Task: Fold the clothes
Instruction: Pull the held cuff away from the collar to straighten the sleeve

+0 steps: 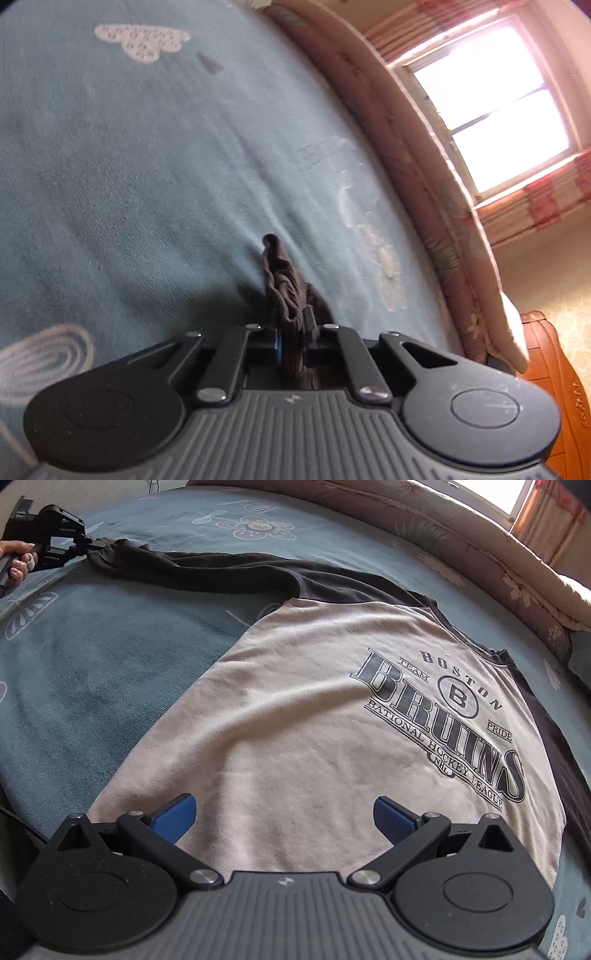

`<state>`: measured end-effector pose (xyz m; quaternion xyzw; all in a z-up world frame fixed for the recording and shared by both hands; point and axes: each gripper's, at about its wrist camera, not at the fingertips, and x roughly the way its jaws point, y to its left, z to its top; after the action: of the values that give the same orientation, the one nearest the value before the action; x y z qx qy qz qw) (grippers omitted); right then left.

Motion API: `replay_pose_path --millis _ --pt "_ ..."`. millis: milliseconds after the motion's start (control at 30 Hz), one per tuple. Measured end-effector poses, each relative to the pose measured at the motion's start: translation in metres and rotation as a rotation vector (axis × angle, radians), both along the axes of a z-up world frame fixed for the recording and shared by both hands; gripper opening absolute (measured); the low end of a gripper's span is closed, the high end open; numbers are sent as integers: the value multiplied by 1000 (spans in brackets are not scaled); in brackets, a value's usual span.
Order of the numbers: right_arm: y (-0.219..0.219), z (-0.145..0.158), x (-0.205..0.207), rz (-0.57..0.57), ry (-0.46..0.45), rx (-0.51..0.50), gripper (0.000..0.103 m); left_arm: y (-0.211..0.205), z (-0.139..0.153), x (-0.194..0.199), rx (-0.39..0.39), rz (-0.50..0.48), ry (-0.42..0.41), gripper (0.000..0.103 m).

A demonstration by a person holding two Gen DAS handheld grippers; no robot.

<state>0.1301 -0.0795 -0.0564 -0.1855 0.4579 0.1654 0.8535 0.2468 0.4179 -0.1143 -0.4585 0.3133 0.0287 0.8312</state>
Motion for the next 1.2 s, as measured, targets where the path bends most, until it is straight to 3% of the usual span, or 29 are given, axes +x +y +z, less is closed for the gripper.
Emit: replay_pose_path --millis 100,233,400,467,600,733,833,933,1000,1100,1200 --pt "-3 -1 2 -16 8 9 103 -6 7 -30 33 -8 -3 8" --pt "1 -3 2 -2 11 7 103 5 6 -60 106 -10 79 12" --pt "6 -1 -1 21 2 5 103 13 38 -77 307 -1 146 20" --pt "6 -1 0 20 6 6 103 11 51 -71 338 -32 116 29" --pt "8 -3 2 20 6 -2 103 -13 61 -36 379 -164 62 30" --pt "9 0 1 21 3 -6 103 -41 42 16 427 -318 60 39" --pt "8 1 0 25 -3 -18 103 -53 20 44 527 -379 120 43" --pt "5 2 2 15 -3 -18 103 -52 16 50 606 -375 146 42" --pt "4 0 5 10 4 -17 103 -47 21 45 600 -381 123 44" --pt "4 -4 10 9 13 -7 103 -37 25 39 592 -423 111 57" --pt "7 -7 13 18 21 -1 103 -33 22 39 585 -457 115 58"
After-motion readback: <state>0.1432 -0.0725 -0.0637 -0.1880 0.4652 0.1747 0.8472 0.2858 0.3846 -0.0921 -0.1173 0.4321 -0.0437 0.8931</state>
